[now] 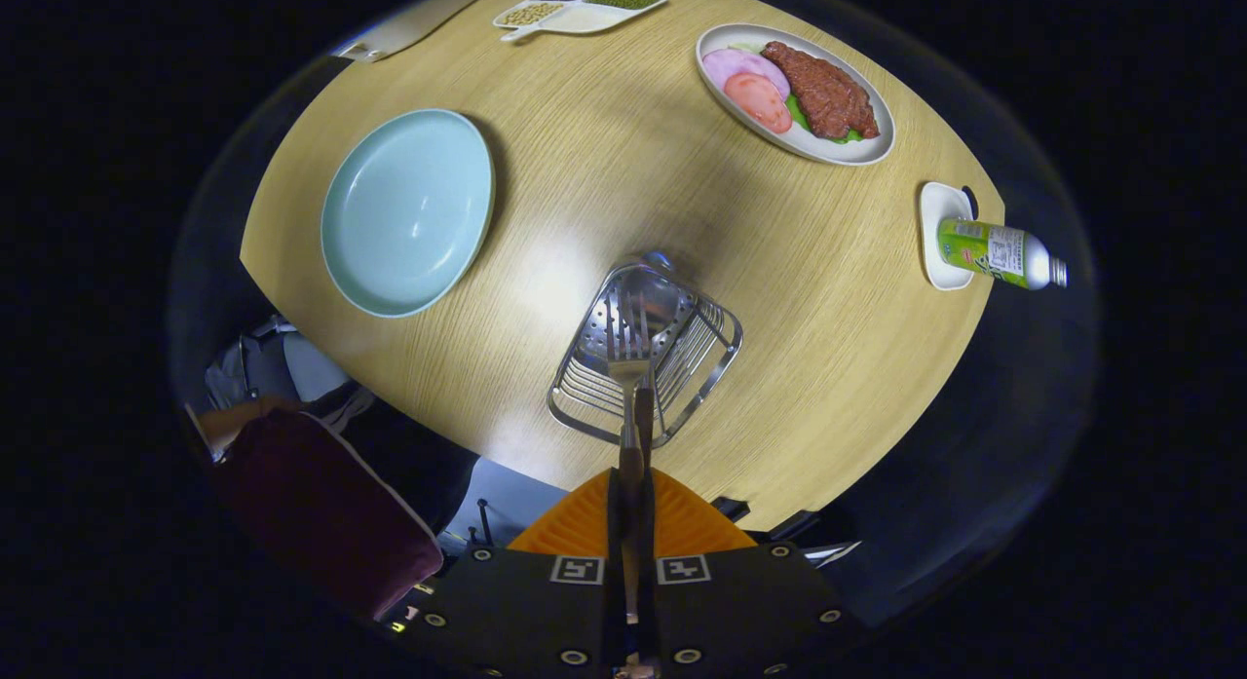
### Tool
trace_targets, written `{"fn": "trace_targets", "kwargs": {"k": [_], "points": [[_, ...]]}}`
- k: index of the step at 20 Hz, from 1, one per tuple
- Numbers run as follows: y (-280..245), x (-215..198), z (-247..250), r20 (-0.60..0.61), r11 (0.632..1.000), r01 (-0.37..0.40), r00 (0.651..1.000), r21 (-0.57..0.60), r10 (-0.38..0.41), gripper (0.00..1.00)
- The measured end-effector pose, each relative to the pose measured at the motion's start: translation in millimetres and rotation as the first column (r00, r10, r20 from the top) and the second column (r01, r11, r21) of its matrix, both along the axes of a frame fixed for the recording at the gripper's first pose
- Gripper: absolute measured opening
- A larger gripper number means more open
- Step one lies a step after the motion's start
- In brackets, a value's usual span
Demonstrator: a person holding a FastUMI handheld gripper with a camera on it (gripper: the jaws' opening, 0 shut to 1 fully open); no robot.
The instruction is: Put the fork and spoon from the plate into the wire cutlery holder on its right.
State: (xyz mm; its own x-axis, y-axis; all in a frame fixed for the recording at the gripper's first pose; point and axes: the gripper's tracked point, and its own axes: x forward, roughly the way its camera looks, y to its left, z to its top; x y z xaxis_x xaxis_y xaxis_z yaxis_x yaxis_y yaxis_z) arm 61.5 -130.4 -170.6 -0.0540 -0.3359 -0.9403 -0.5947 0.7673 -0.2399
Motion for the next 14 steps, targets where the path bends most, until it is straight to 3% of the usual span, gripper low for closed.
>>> {"fn": "trace_targets", "kwargs": {"k": [6,9,11,14], "points": [[7,4,1,0.043,1.000,0.008,0.999,0.015,-0.009,0.16],[12,11,11,0.119,0.998,0.027,0.992,0.061,-0.034,0.67],[15,14,21,0.181,0.995,0.036,0.982,0.098,-0.053,0.87],[25,16,41,0.289,0.980,0.042,0.952,0.192,-0.098,0.98]]}}
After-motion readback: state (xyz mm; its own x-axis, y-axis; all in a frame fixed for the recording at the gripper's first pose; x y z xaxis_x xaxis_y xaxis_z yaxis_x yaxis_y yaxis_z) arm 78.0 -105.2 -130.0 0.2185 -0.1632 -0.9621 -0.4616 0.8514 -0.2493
